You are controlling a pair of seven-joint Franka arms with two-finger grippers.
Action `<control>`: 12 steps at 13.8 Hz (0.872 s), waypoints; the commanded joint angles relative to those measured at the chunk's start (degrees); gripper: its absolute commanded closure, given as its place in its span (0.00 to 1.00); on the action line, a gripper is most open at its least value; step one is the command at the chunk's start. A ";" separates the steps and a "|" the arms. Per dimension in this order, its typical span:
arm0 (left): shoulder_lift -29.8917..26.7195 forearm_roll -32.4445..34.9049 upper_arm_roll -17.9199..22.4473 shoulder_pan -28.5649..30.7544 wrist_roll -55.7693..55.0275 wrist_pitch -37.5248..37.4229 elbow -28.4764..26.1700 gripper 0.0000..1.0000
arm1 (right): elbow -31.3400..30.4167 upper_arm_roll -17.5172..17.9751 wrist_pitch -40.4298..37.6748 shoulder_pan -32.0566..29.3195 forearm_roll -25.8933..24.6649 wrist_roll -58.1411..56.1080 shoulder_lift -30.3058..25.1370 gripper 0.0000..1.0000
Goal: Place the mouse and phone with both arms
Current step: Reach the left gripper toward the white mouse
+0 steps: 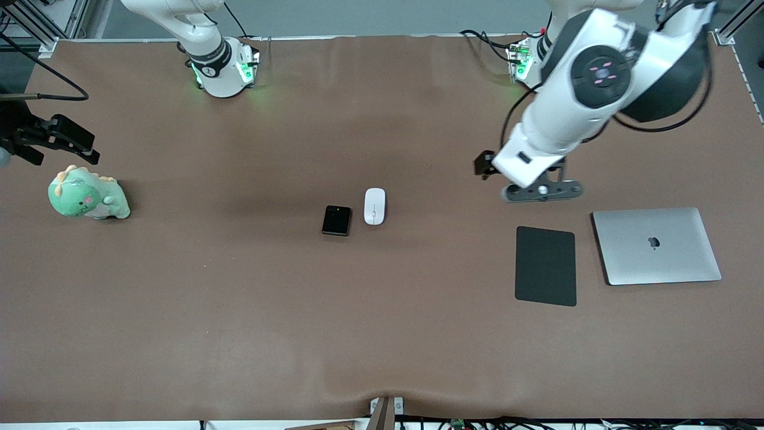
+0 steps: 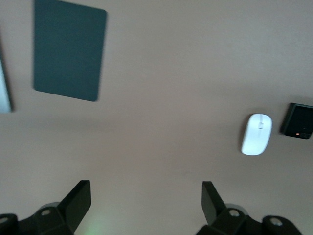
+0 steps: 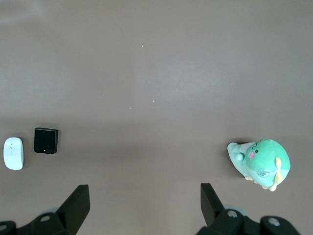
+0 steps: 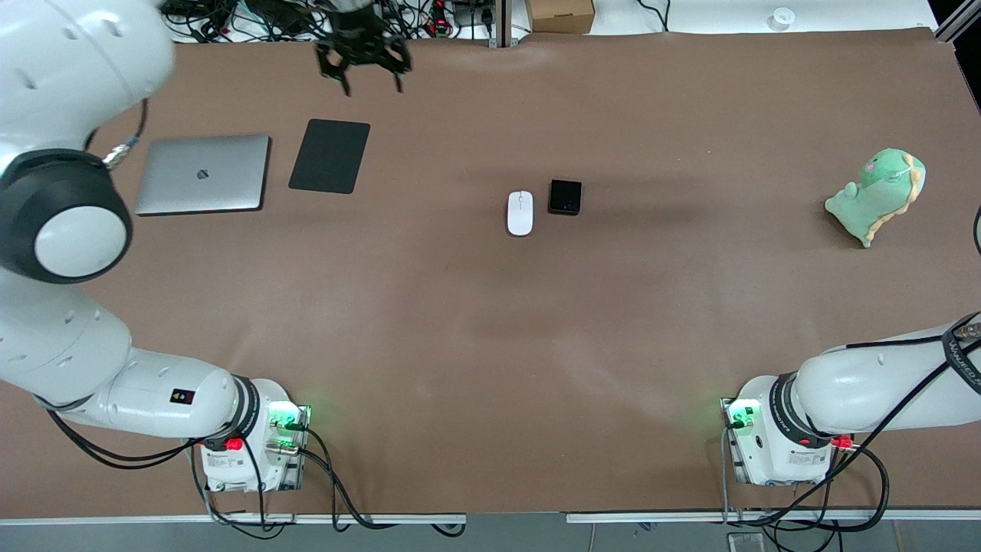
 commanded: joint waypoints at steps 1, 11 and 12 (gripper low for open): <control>6.35 0.69 -0.05 -3.45 -4.93 0.63 6.14 0.00 | 0.58 0.08 0.05 -0.07 0.05 0.16 1.01 0.00; 19.36 2.17 0.65 -14.53 -20.05 17.94 9.31 0.00 | 0.32 0.00 -0.04 -0.24 -0.12 0.07 6.81 0.00; 21.12 3.57 0.65 -15.67 -21.89 18.64 10.45 0.00 | 0.32 0.08 -0.04 -0.42 -0.03 -0.01 6.81 0.00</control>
